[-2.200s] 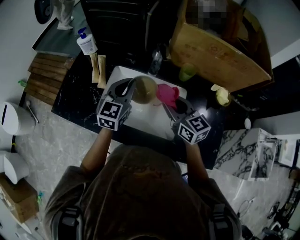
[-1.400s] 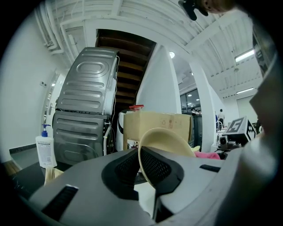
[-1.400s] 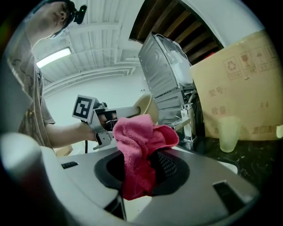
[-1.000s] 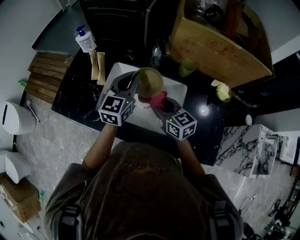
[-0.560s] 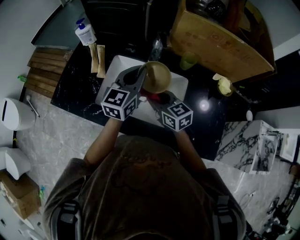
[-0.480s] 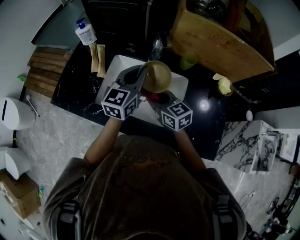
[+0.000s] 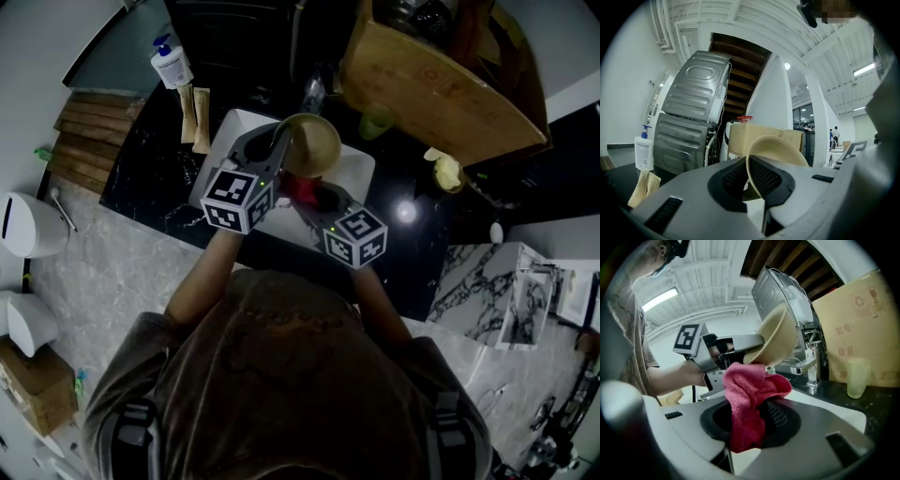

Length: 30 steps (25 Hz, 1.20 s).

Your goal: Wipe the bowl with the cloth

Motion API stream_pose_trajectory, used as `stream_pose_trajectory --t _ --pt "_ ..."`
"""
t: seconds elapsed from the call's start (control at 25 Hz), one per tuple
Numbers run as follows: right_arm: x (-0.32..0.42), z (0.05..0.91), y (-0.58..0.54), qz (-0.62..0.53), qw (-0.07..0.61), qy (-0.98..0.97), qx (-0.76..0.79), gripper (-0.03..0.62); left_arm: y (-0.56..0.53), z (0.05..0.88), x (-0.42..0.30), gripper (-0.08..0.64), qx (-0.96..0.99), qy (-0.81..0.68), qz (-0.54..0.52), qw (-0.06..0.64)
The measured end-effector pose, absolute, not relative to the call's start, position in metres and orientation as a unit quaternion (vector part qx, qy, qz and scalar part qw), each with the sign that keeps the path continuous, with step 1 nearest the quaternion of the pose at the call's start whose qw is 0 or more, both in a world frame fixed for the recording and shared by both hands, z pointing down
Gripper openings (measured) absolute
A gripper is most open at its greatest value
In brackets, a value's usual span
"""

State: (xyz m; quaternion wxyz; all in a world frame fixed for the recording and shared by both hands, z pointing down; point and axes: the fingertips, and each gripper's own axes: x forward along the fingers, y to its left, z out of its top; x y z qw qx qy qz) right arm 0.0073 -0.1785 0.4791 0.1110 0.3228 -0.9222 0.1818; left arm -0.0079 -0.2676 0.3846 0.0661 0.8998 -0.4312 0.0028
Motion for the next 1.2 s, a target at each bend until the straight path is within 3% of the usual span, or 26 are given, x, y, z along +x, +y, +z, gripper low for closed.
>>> stream_pose_trajectory --t 0.44,1.2 --pt "0.020 0.444 -0.161 0.165 0.099 -0.927 0.322 0.117 -0.296 0.425 -0.036 0.018 0.876 -0.474 0.067 0.059" --pt "0.037 0.443 -0.213 0.147 0.131 -0.890 0.411 0.118 -0.252 0.443 0.016 0.020 0.891 -0.441 0.106 0.027"
